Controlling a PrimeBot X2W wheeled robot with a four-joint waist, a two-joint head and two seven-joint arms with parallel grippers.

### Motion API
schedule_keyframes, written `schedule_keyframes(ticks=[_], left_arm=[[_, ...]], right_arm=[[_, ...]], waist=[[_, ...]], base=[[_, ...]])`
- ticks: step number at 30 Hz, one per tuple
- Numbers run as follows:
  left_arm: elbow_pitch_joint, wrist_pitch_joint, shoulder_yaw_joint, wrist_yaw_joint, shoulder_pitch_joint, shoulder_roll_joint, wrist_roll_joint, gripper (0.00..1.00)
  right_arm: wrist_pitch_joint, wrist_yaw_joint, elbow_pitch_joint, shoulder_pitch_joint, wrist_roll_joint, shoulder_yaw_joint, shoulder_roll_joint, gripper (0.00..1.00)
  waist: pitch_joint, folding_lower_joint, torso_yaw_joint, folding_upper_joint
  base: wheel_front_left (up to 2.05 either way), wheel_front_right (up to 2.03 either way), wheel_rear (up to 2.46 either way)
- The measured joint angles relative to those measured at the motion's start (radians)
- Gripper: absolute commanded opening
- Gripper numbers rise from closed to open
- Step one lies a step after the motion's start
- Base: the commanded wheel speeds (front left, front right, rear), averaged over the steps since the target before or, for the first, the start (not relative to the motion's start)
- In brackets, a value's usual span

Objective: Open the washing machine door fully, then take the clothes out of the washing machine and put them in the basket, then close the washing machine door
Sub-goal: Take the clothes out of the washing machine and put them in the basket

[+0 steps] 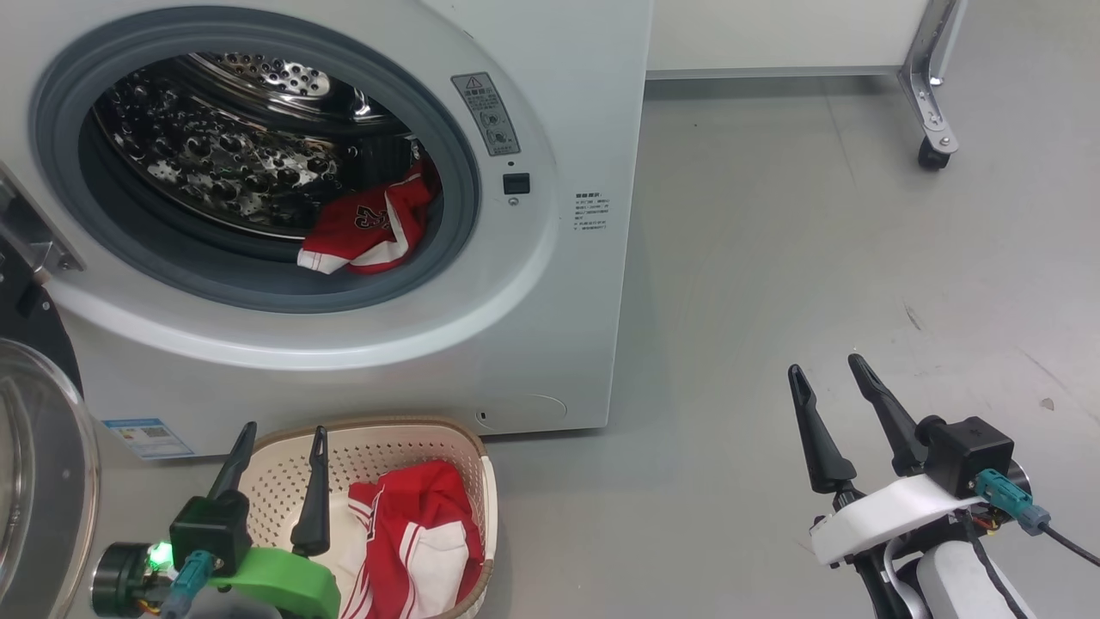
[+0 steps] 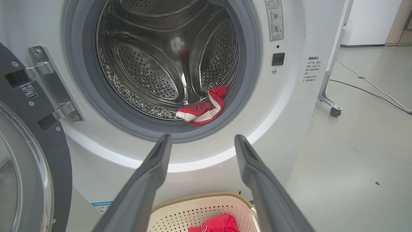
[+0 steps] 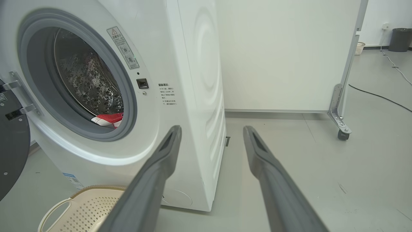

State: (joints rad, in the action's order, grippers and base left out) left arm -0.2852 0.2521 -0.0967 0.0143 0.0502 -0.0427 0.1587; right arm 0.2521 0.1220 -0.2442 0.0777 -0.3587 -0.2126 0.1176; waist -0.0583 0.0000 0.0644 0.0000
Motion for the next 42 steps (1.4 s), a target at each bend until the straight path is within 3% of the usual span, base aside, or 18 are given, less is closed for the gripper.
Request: schedule_keyframes(ticks=[18, 30, 42], left_arm=[[0.034, 0.000, -0.001, -0.010, -0.005, 0.000, 0.000, 1.00], [0.088, -0.016, -0.016, -0.019, 0.023, -0.006, -0.015, 1.00], [0.114, -0.180, 0.036, -0.028, 0.264, -0.070, -0.019, 1.00]], right_arm=[[0.000, 0.000, 0.014, 0.000, -0.001, -0.002, -0.001, 1.00], [0.000, 0.000, 0.046, 0.003, -0.008, -0.002, 0.004, 1.00], [0.000, 0.000, 0.087, 0.080, -0.019, -0.018, 0.011, 1.00]], waist=[[-0.034, 0.0000, 0.008, 0.0000], [-0.149, 0.0000, 0.031, 0.0000], [-0.306, 0.0000, 0.078, 0.0000]], base=[[0.00, 0.00, 0.00], [0.00, 0.00, 0.00], [0.00, 0.00, 0.00]])
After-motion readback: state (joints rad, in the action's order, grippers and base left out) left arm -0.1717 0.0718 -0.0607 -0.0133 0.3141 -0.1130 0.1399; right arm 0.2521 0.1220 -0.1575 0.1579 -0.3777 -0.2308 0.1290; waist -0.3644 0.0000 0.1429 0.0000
